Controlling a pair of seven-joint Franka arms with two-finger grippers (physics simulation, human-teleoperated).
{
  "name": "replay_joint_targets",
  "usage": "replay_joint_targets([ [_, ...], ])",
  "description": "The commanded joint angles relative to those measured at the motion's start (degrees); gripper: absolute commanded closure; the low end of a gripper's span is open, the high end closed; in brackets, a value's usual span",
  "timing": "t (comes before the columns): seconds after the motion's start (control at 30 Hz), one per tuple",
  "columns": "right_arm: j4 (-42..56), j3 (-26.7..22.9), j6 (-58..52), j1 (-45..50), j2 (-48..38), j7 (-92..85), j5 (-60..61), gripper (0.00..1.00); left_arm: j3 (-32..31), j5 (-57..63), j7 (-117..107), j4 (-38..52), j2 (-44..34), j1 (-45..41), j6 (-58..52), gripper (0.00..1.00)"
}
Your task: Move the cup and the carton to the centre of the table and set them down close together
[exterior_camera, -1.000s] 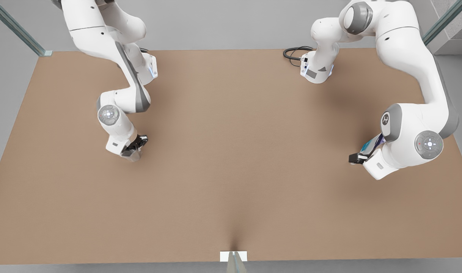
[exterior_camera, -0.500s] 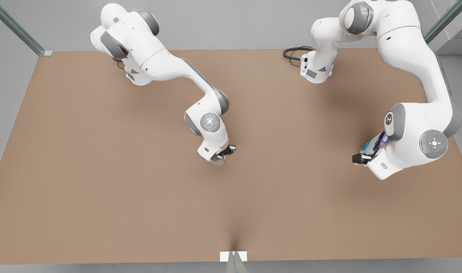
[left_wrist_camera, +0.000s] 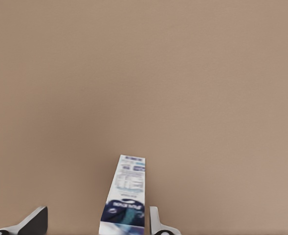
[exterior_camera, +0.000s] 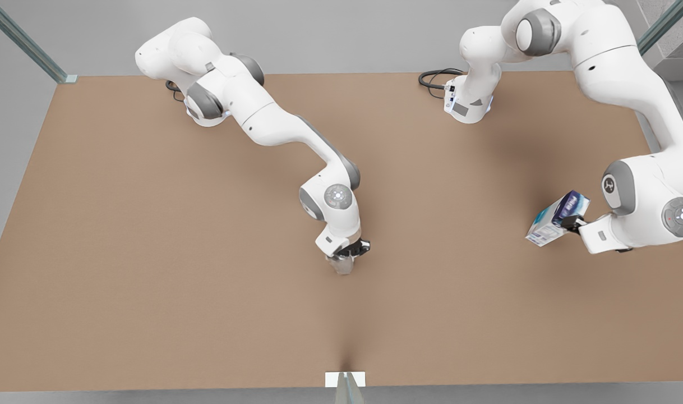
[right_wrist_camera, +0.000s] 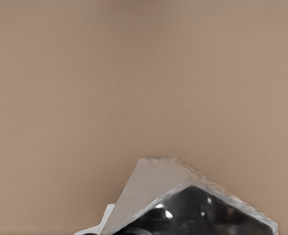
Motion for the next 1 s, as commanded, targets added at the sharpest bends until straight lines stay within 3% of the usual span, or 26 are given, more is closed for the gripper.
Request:
replay_joint_targets([
  [0.0, 0.06, 0.00, 0.07, 0.04, 0.00, 0.01, -0.02, 0.34, 0.00, -0.04, 0.00, -2.49, -1.25, 0.07, 1.84, 0.00],
  [0.03, 0.06, -0.35, 0.25, 0.39, 0.00, 0.10, -0.02, 0.00, 0.00, -0.12, -0.09, -4.78, -2.39, 0.16, 3.69, 0.00],
  [0.2, 0.24, -0.70, 0.60, 0.75, -0.09, -0.08, 0.16, 0.00, 0.00, 0.05, 4.83, -14.80, -5.65, 2.36, 8.18, 0.00],
  [0.43, -0.46, -0.53, -5.11, 1.01, -6.50, -0.25, 2.71, 0.00, 1.41, 0.14, 13.36, -17.79, -5.74, 4.20, 8.71, 0.00],
  [0.47, -3.87, -0.70, -7.92, 0.66, -12.20, -0.87, 2.79, 0.00, 2.11, 0.14, 13.89, -19.11, -5.82, 4.29, 9.49, 0.00],
  [0.57, -29.02, -0.09, -13.98, -10.50, -37.26, -8.50, 2.62, 0.00, 2.29, 0.14, 13.97, -20.34, -6.44, 4.29, 8.71, 0.00],
  [0.63, -30.61, -0.09, -29.89, -21.57, -46.41, -25.47, 2.53, 0.00, 2.82, 0.14, 13.97, -21.22, -6.53, 4.29, 8.79, 0.00],
  [0.7, -34.74, -0.09, -36.39, -32.03, -54.67, -41.55, 2.62, 0.00, 2.90, 0.14, 13.97, -21.22, -6.53, 4.29, 8.79, 0.00],
  [0.83, -30.62, -6.95, -42.47, -35.11, -56.34, -54.57, 1.57, 0.00, 2.90, 0.14, 13.89, -21.22, -5.74, 4.29, 9.32, 0.00],
  [0.9, -27.62, -7.47, -43.26, -35.55, -54.58, -53.95, 1.65, 0.00, 2.90, 0.05, 13.80, -21.22, -5.21, 4.29, 9.32, 0.23],
  [0.97, -27.53, -7.38, -43.26, -34.94, -54.58, -54.04, 1.91, 0.00, 2.90, 0.05, 13.80, -21.22, -4.94, 4.29, 9.32, 0.33],
])
